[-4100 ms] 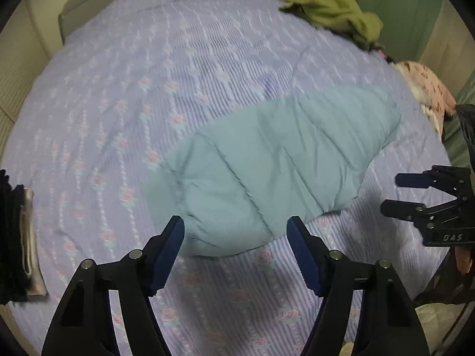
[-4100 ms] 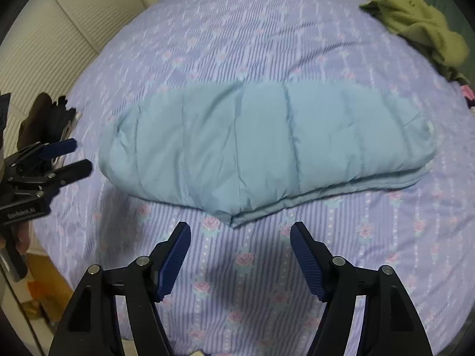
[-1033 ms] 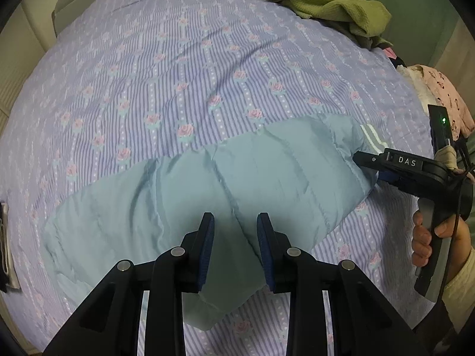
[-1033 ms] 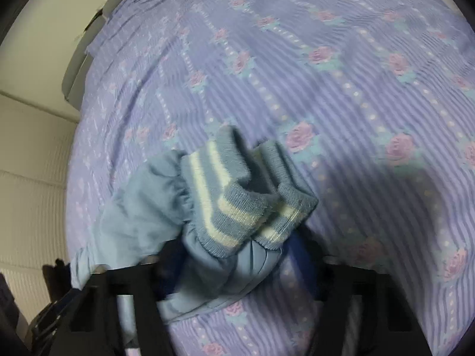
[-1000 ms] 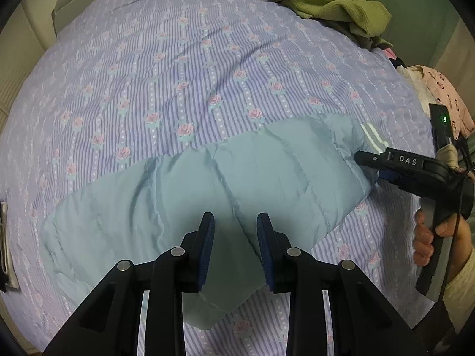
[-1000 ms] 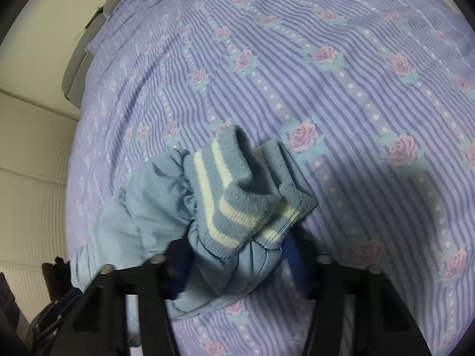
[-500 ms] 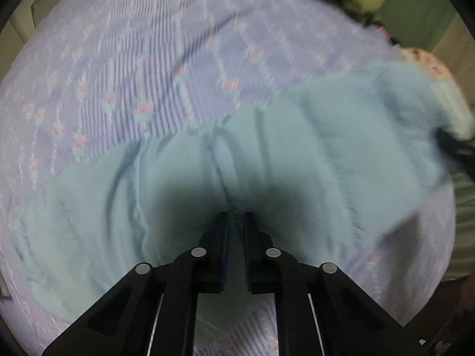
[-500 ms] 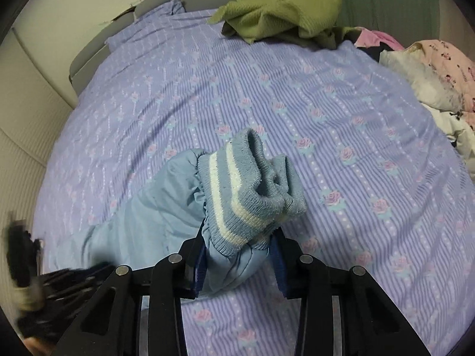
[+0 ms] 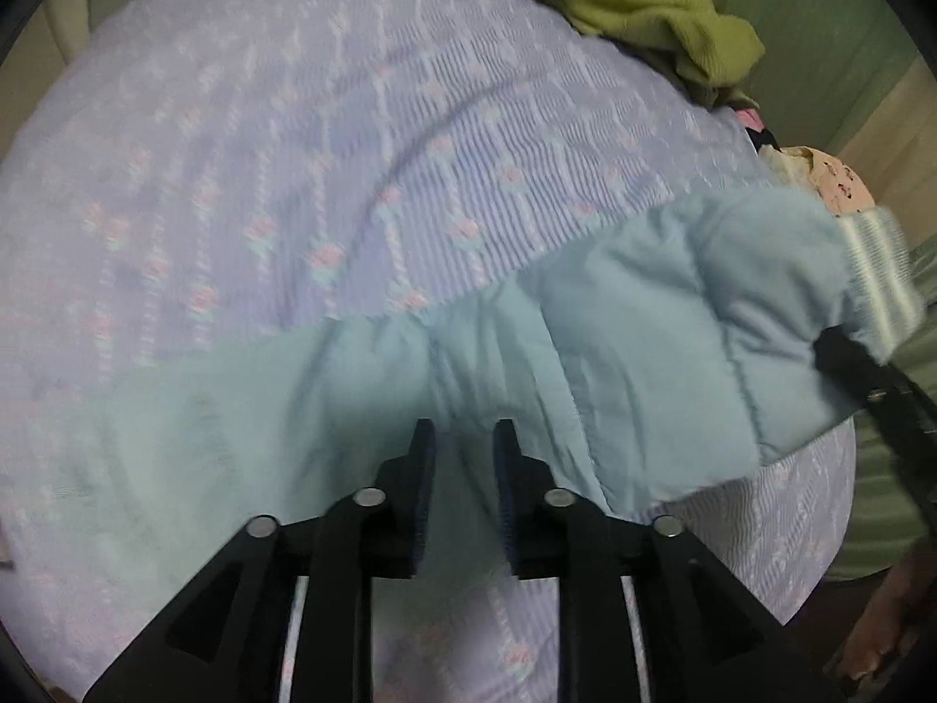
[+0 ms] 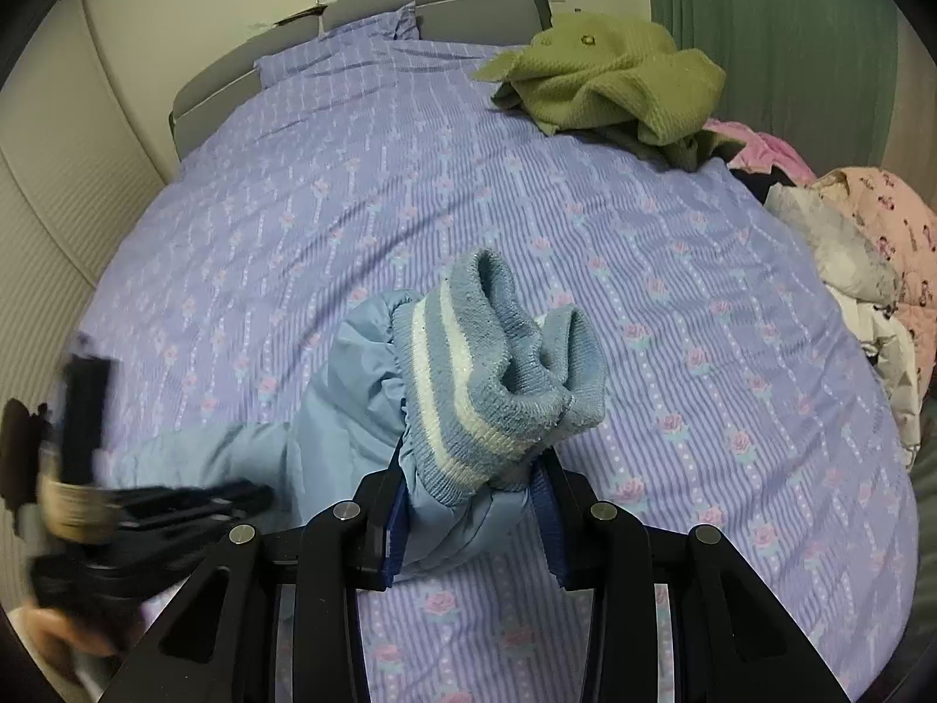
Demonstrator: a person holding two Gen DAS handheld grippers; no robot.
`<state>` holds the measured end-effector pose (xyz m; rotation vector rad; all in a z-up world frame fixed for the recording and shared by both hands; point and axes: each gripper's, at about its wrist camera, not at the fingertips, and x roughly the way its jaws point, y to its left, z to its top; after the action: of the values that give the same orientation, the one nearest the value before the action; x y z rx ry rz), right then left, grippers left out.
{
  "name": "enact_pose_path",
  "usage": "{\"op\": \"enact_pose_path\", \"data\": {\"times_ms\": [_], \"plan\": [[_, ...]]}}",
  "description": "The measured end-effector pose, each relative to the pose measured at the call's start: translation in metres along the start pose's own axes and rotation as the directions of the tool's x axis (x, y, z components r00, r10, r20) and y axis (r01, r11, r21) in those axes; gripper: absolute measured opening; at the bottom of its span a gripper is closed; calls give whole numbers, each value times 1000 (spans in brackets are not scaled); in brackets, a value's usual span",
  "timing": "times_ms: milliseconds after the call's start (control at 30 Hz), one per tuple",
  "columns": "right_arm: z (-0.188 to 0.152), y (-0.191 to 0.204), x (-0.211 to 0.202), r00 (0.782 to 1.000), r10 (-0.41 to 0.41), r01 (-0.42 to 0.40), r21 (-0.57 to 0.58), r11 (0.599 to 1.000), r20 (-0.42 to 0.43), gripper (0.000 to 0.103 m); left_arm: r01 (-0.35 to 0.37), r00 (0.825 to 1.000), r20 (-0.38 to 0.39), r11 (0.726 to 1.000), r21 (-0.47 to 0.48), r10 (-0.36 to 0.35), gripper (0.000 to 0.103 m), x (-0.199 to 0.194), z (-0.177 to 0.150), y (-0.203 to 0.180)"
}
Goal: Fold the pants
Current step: 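Grasp the striped cuffs with the right tool while the left tool holds the pants, then fold the cuffs with the right tool onto the folded pants and release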
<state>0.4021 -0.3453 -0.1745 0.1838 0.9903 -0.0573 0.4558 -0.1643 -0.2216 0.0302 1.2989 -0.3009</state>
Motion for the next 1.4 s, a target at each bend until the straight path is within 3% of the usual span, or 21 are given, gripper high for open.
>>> {"op": "enact_pose_path", "data": {"times_ms": [33, 67, 300, 433, 967, 1267, 1400], "plan": [[0, 5, -3, 1000, -8, 8, -6, 1000, 3, 38, -15, 1000, 6, 1000, 1, 15, 39, -10, 1, 2], [0, 10, -5, 1000, -19, 19, -12, 1000, 5, 38, -32, 999, 13, 999, 3, 32, 44, -23, -1, 7], [2, 43, -21, 998, -57, 58, -45, 997, 18, 38, -159, 985, 57, 986, -44, 161, 53, -78, -22, 47], [4, 75, -37, 998, -54, 58, -86, 995, 45, 38, -143, 981, 116, 985, -100, 154, 61, -105, -43, 85], [-23, 266, -47, 996, 27, 3, -347, 938, 80, 31, -131, 980, 111, 959, -253, 164, 62, -130, -116, 232], [-77, 367, 11, 999, -16, -2, -535, 845, -28, 30, -146, 983, 61, 942, -302, 172, 61, -117, -148, 295], [-96, 387, 39, 996, -44, -11, -601, 799, -77, 30, -163, 982, 45, 941, -297, 184, 61, -112, -155, 310]]}}
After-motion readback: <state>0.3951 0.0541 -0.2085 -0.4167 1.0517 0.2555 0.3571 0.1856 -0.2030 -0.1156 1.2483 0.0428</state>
